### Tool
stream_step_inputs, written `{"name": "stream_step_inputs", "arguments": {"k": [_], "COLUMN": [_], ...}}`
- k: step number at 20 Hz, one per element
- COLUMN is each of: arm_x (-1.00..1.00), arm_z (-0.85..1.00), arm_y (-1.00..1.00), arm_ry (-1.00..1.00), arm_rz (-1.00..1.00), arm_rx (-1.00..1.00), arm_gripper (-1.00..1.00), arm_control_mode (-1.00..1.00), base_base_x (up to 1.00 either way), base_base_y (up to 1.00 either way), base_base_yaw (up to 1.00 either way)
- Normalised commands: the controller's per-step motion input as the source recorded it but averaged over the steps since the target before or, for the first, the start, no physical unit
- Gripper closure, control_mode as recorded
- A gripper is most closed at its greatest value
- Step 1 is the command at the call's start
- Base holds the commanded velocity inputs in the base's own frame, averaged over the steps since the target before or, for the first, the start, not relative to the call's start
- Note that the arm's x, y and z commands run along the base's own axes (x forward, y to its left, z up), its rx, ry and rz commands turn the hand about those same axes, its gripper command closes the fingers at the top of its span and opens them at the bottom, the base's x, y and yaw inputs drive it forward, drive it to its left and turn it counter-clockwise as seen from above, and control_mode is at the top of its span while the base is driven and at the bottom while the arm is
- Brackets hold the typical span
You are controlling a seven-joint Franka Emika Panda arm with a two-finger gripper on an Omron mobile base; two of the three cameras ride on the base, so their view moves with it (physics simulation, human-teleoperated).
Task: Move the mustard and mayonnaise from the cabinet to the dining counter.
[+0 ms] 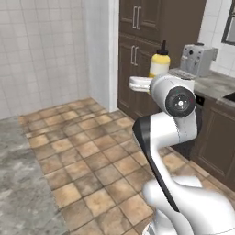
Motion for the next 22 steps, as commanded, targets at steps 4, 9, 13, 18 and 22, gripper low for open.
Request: {"name": "stream_step_inputs", "arguments": {"k": [4, 9, 13, 18, 22], "arm_x": [0.00, 0.00, 0.00, 0.00, 0.00], "arm_z": [0.00, 0.00, 0.00, 0.00, 0.00], "arm_y": [0.00, 0.00, 0.00, 0.00, 0.00], "arm_ry": [0.00, 0.00, 0.00, 0.00, 0.00], "arm_rz": [0.00, 0.00, 0.00, 0.00, 0.00], "arm_rx": [0.00, 0.00, 0.00, 0.00, 0.00], "arm_gripper": [1.00, 1.00, 1.00, 1.00, 1.00], "arm_control_mode": [1.00, 1.00, 1.00, 1.00, 1.00], "base_base_x": [0.70, 0.68, 0.66, 0.51, 0.48], "base_base_y": [-0.24, -0.27, -0.25, -0.20, -0.18], "base_base_yaw": [0.12, 0.10, 0.16, 0.33, 0.39]}}
